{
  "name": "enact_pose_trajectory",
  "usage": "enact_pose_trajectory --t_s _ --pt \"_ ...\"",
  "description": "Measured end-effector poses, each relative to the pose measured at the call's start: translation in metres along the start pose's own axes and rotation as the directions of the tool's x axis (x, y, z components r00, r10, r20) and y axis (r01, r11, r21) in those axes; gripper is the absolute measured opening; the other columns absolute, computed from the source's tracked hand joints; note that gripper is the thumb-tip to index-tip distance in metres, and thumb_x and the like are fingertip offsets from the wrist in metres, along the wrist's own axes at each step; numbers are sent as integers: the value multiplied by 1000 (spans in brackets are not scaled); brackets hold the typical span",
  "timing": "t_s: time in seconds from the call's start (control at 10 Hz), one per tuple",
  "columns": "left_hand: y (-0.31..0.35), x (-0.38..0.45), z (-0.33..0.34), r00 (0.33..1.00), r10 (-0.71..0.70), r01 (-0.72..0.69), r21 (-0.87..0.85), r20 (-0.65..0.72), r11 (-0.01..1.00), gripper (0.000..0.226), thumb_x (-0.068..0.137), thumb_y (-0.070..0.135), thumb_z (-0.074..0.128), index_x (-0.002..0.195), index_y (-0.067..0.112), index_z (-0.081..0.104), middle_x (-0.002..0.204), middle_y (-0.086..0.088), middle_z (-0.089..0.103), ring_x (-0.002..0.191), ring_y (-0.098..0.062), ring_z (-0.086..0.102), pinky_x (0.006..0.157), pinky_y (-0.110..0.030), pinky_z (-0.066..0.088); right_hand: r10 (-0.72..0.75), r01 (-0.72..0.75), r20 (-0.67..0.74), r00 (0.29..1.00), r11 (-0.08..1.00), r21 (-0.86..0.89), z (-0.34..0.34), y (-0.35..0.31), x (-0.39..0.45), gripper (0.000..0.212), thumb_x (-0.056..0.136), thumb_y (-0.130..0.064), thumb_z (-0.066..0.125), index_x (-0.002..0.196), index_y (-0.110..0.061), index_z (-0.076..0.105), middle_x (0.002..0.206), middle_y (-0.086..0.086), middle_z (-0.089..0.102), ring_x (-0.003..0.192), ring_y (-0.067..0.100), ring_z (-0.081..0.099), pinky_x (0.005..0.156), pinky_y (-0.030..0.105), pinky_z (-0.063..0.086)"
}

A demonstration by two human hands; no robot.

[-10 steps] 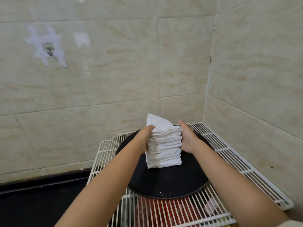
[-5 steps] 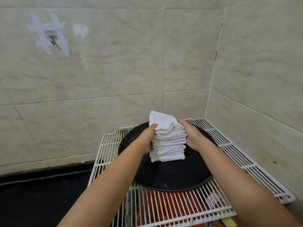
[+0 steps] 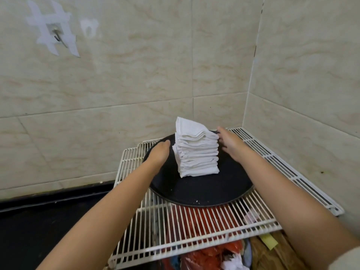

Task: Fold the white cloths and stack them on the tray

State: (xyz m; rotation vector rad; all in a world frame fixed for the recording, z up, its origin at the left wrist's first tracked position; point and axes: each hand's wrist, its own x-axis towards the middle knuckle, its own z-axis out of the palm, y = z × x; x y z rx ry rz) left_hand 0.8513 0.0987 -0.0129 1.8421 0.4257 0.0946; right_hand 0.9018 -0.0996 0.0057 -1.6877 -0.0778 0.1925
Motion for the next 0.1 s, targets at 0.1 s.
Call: enact_pose_trajectory --t_s 0.1 --pt "-21 -6 -12 994 86 -65 256 -74 965 45 101 26 29 129 -7 42 141 -23 39 132 -34 34 107 -38 28 -102 89 -96 990 987 -132 -9 -4 -5 40 97 -33 33 130 -16 46 130 8 48 123 20 42 104 35 30"
